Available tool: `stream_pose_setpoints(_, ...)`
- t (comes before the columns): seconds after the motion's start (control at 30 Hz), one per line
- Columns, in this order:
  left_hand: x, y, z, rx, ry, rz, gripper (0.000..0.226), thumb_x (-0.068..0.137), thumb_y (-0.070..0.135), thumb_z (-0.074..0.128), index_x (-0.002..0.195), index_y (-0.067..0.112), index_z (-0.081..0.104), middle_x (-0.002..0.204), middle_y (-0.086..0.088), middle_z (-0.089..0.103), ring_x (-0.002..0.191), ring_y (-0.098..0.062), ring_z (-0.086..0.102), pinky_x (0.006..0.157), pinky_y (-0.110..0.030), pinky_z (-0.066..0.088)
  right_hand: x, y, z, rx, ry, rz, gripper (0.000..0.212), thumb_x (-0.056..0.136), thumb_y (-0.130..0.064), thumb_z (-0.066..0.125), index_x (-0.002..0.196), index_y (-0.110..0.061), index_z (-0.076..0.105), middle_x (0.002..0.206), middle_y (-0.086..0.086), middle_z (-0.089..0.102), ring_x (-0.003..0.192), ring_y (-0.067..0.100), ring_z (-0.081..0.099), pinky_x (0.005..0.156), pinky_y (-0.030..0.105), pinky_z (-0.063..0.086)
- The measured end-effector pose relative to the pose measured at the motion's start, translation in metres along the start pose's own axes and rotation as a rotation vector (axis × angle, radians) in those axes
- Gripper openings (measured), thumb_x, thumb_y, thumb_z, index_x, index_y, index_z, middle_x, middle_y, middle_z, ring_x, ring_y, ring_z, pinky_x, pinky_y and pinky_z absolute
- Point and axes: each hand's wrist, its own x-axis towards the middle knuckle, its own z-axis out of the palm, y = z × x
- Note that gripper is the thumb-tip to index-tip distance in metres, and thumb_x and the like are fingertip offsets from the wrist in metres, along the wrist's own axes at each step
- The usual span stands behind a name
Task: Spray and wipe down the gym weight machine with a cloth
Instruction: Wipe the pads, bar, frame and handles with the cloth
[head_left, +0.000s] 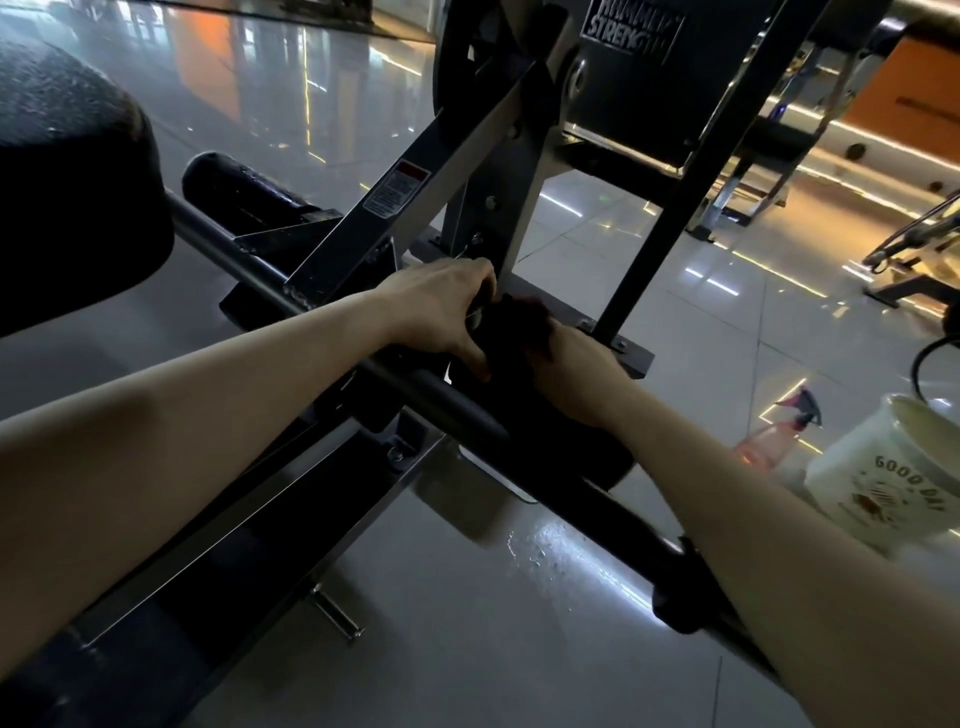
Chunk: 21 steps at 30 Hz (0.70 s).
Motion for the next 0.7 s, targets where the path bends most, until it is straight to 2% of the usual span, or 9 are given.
stream_pose_setpoints(0.07,-0.002,0.0,-0.002,0.002,-0.021,0.021,0.09,0.051,0.068,0.089,0.124,0.033,0.051,0.105,0.017,0.056,0.097,-0.011,0.056,0.076,-0.033,0.048,-0.031,0.021,-0.012,-0.008,-0.017,0.028,0.027,0.105,-0.029,0.044,0.123,-0.012,0.055,0.106,0.011,0.066,0.094,0.033,0.063,0.074,0.033,0.044)
stream_pose_setpoints(0.17,-0.003,0.001,-0.003,0.009,-0.052,0.058,0.077,0.056,0.069,0.087,0.12,0.037,0.057,0.112,0.019,0.053,0.101,-0.008,0.053,0.083,-0.034,0.049,-0.066,0.046,-0.027,0.069,-0.068,0.096,0.014,0.102,-0.021,0.048,0.089,-0.019,0.049,0.074,0.003,0.061,0.064,0.022,0.06,0.058,0.034,0.046)
stream_pose_setpoints(0.23,-0.004,0.001,-0.005,0.01,-0.087,0.072,0.074,0.061,0.066,0.087,0.123,0.038,0.057,0.118,0.019,0.05,0.103,-0.007,0.049,0.085,-0.034,0.047,-0.078,0.057,-0.025,0.26,-0.06,0.142,0.011,0.1,-0.02,0.055,0.09,-0.024,0.051,0.071,0.004,0.064,0.057,0.016,0.062,0.058,0.037,0.053)
stream_pose_setpoints(0.27,-0.005,0.001,-0.006,0.003,-0.102,0.073,0.074,0.062,0.064,0.087,0.125,0.037,0.057,0.119,0.017,0.05,0.104,-0.008,0.05,0.085,-0.034,0.047,-0.082,0.062,-0.02,0.336,-0.057,0.15,0.009,0.097,-0.023,0.062,0.096,-0.026,0.053,0.076,0.003,0.067,0.061,0.013,0.064,0.061,0.036,0.055)
stream_pose_setpoints(0.37,-0.004,0.0,-0.008,-0.038,-0.144,0.076,0.077,0.065,0.056,0.089,0.13,0.033,0.057,0.116,0.012,0.053,0.105,-0.011,0.055,0.082,-0.031,0.048,-0.083,0.069,-0.006,0.402,-0.06,0.117,0.062,0.078,-0.036,0.085,0.128,-0.032,0.05,0.112,-0.01,0.063,0.099,0.005,0.062,0.087,0.026,0.052)
stream_pose_setpoints(0.4,-0.004,0.0,-0.009,-0.048,-0.161,0.077,0.08,0.064,0.054,0.09,0.132,0.032,0.056,0.115,0.012,0.054,0.105,-0.012,0.057,0.083,-0.031,0.05,-0.081,0.07,-0.004,0.443,-0.066,0.13,0.07,0.074,-0.034,0.088,0.132,-0.03,0.05,0.116,-0.011,0.061,0.104,0.004,0.06,0.088,0.022,0.05)
stream_pose_setpoints(0.53,-0.002,0.001,-0.004,0.09,-0.173,0.095,0.097,0.054,0.064,0.09,0.138,0.038,0.049,0.119,0.016,0.046,0.113,-0.009,0.049,0.092,-0.039,0.052,-0.069,0.09,-0.01,0.714,-0.211,0.187,0.064,0.067,-0.042,0.089,0.12,-0.019,0.062,0.096,-0.004,0.069,0.083,0.008,0.068,0.066,0.02,0.052)
stream_pose_setpoints(0.63,0.001,-0.003,-0.004,0.033,-0.149,0.068,0.094,0.056,0.065,0.089,0.136,0.038,0.05,0.115,0.016,0.051,0.108,-0.01,0.055,0.09,-0.039,0.054,-0.059,0.107,-0.011,0.962,-0.311,0.253,0.076,0.072,-0.047,0.088,0.13,-0.009,0.056,0.109,0.01,0.069,0.096,0.023,0.071,0.076,0.029,0.056)
stream_pose_setpoints(0.7,0.002,-0.003,-0.005,-0.071,-0.122,0.043,0.081,0.062,0.061,0.088,0.132,0.036,0.055,0.105,0.018,0.055,0.101,-0.01,0.06,0.088,-0.037,0.055,-0.054,0.114,-0.007,1.078,-0.401,0.328,0.076,0.08,-0.049,0.08,0.134,-0.004,0.051,0.116,0.019,0.066,0.102,0.033,0.068,0.083,0.039,0.058)
